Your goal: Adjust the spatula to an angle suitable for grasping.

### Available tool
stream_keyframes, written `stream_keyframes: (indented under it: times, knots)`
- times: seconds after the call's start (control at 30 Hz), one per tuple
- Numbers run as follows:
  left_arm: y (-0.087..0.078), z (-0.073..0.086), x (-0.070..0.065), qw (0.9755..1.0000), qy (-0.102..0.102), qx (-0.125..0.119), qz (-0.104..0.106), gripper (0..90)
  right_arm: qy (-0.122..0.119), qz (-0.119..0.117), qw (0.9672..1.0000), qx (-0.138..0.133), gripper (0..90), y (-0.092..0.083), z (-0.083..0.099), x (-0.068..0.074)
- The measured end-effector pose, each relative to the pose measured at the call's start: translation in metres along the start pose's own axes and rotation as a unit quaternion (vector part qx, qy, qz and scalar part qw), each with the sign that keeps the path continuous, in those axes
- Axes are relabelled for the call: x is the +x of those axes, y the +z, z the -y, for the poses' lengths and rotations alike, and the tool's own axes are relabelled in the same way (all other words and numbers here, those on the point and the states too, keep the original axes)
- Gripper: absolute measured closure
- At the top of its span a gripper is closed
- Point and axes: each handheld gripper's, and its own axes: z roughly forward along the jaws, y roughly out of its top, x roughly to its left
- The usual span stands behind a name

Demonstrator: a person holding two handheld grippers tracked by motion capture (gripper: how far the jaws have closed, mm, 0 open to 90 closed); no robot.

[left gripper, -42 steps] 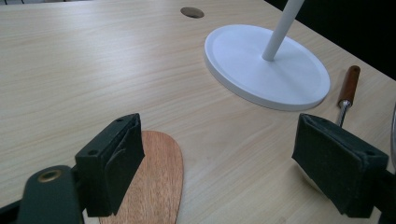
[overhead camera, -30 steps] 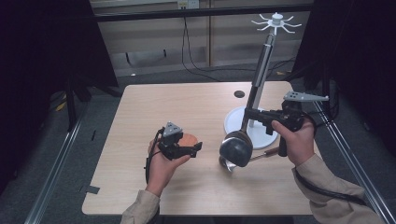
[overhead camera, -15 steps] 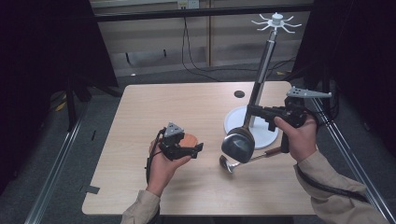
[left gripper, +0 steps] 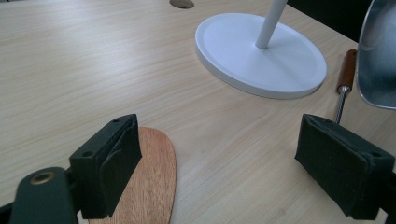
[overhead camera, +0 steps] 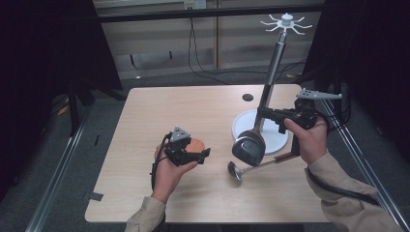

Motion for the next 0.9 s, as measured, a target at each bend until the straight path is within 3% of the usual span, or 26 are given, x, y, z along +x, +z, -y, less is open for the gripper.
stream_keyframes:
  times: [0.13,0.9]
  knots:
    - [0.0,0.0,0.0,1.0,0.0,-0.001,-0.002,13.7,0.002,0.003,1.0,-0.001,89.2,0.001,0.003,-0.005]
    - [0.002,0.002,0.0,1.0,-0.003,0.0,0.0,13.8,-0.038,0.04,0.9983,-0.02,84.7,0.006,0.005,-0.033]
